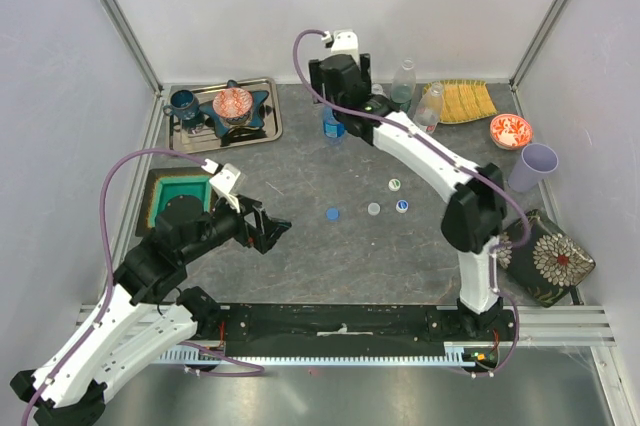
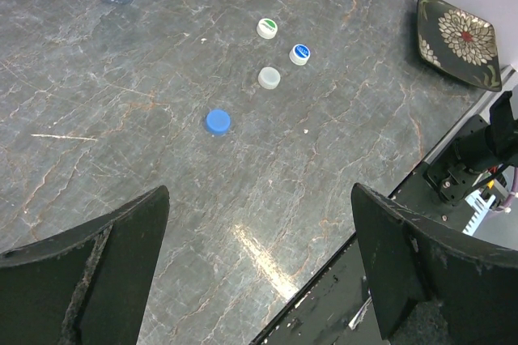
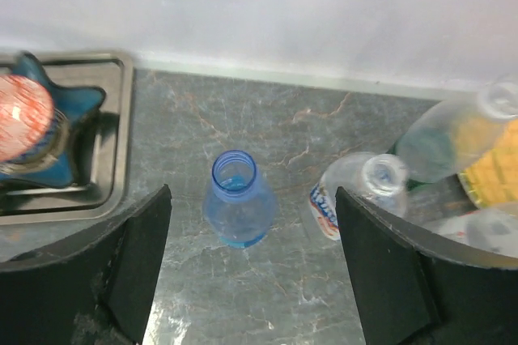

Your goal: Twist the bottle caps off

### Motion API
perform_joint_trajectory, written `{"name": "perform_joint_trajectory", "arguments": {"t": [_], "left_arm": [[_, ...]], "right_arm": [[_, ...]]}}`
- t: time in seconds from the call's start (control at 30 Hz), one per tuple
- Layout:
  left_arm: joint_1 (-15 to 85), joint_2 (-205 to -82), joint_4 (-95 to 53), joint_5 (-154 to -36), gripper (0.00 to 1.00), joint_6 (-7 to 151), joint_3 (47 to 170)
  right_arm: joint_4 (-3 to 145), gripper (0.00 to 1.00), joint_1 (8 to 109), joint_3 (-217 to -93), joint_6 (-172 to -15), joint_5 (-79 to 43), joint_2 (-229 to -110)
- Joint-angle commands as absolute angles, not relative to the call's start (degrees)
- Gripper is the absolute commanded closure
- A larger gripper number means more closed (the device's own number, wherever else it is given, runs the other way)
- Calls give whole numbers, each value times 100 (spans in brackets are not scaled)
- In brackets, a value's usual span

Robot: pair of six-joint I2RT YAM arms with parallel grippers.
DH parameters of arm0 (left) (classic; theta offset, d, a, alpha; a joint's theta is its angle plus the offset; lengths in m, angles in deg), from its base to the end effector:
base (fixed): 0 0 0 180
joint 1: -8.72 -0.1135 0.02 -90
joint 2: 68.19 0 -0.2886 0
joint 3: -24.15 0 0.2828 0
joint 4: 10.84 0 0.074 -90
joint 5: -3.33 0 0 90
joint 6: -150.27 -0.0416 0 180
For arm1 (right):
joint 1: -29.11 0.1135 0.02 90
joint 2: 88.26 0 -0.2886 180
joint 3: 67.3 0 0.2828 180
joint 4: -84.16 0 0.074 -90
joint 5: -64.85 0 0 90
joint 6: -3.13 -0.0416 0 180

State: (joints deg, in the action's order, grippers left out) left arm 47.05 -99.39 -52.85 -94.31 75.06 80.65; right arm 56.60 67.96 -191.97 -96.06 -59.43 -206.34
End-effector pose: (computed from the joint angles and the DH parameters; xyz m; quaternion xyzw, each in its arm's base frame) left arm 0.1058 -0.0907 0.3507 0.2022 0.7756 -0.3141 0.5088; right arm 0.4337 0.3192 0.3618 -0.0401 0.8039 -0.0014 0.5934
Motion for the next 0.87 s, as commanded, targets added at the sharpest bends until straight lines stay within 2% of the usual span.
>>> {"name": "perform_joint_trajectory", "arguments": {"t": [0.0, 0.13, 0.17, 0.37, 0.57, 0.83], "left_arm": [[4704, -10044, -4972, -9354, 1, 7433, 8026], [4704, -10351, -4910, -8879, 1, 7881, 7965], [4704, -10431, -4910, -8765, 1, 7995, 7973], [4704, -11107, -4963, -8194, 1, 9048, 8008], [4704, -11495, -4884, -8281, 1, 9664, 7965], [4713, -11416, -4813, -8105, 1, 10036, 7692]], "right_arm": [[5846, 10, 7050, -18575, -9486, -6013, -18886], [5863, 6, 7437, -17248, -9644, -6224, -17346], [5881, 5, 7533, -16880, -9775, -6241, -16655], [5478, 2, 8280, -13630, -10724, -6198, -14219], [4774, 2, 8439, -12238, -11665, -5917, -13117], [4976, 2, 8457, -11453, -11947, -5662, -12439]]}}
